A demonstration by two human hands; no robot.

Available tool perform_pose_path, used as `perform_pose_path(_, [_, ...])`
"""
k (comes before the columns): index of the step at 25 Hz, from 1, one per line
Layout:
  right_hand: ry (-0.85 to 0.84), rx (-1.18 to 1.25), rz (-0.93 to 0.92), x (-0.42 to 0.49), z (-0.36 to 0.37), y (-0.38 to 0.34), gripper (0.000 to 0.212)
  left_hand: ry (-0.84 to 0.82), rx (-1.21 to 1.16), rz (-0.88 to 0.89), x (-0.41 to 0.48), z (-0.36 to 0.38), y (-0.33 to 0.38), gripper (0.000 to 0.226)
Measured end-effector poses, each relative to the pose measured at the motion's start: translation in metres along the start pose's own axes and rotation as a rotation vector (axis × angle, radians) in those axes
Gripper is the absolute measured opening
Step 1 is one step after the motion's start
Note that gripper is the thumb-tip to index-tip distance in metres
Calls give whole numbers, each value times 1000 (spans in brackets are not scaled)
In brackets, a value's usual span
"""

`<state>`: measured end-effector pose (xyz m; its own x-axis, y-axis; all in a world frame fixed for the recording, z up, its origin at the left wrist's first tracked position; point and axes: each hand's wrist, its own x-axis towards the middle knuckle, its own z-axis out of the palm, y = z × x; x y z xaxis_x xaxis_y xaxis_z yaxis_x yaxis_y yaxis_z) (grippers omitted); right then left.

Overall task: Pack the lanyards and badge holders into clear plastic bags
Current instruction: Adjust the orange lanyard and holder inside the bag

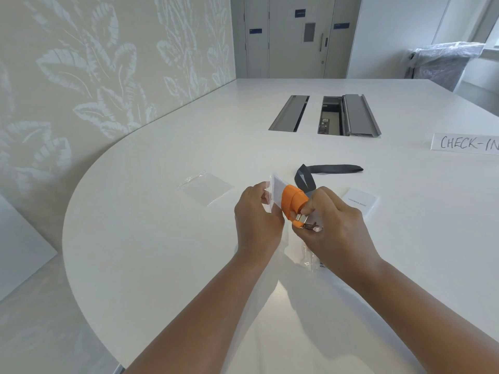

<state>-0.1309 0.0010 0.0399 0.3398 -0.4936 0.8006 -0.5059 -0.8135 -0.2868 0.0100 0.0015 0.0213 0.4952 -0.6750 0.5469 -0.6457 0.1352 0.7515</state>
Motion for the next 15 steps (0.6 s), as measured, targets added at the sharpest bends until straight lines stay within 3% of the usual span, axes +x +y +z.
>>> perform_pose_path(4, [-33, -122, -110, 0, 0, 4, 28, 59, -222, -140, -4, 2, 5, 18])
perform_pose_path(9, [-103, -61, 54, -3, 6, -1, 35, 90, -433, -265, -5, 2, 3, 12])
perform_pose_path(12, [-156, 118, 361, -1, 3, 2, 39, 29, -392, -65, -14, 5, 6, 14])
perform_pose_path(15, [-41, 284, 604, 5, -5, 7, 60, -88, -317, 166, -20, 7, 13, 16])
